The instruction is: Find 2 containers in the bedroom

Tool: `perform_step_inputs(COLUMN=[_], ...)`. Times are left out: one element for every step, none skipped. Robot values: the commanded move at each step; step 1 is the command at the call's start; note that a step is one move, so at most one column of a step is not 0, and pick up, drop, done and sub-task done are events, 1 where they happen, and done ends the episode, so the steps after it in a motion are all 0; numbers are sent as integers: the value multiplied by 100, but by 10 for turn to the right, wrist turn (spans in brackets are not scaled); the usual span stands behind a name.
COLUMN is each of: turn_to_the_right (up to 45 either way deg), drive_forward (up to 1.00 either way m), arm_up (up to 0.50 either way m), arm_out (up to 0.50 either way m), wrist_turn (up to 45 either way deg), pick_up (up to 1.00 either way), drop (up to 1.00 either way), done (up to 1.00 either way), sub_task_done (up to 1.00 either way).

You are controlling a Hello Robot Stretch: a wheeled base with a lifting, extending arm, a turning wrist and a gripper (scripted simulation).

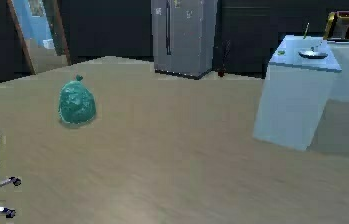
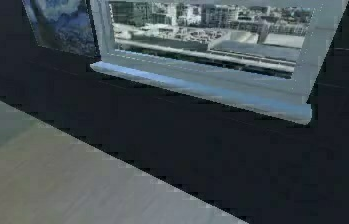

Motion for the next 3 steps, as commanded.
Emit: perform_step_inputs(turn_to_the_right=[-150, 0, 0], drive_forward=[0, 100, 100], arm_up=[0, 0, 0], arm_out=[0, 0, 0], wrist_turn=[0, 0, 0], pick_up=[0, 0, 0], drop=[0, 0, 0], done=[0, 0, 0], sub_task_done=[0, 0, 0])
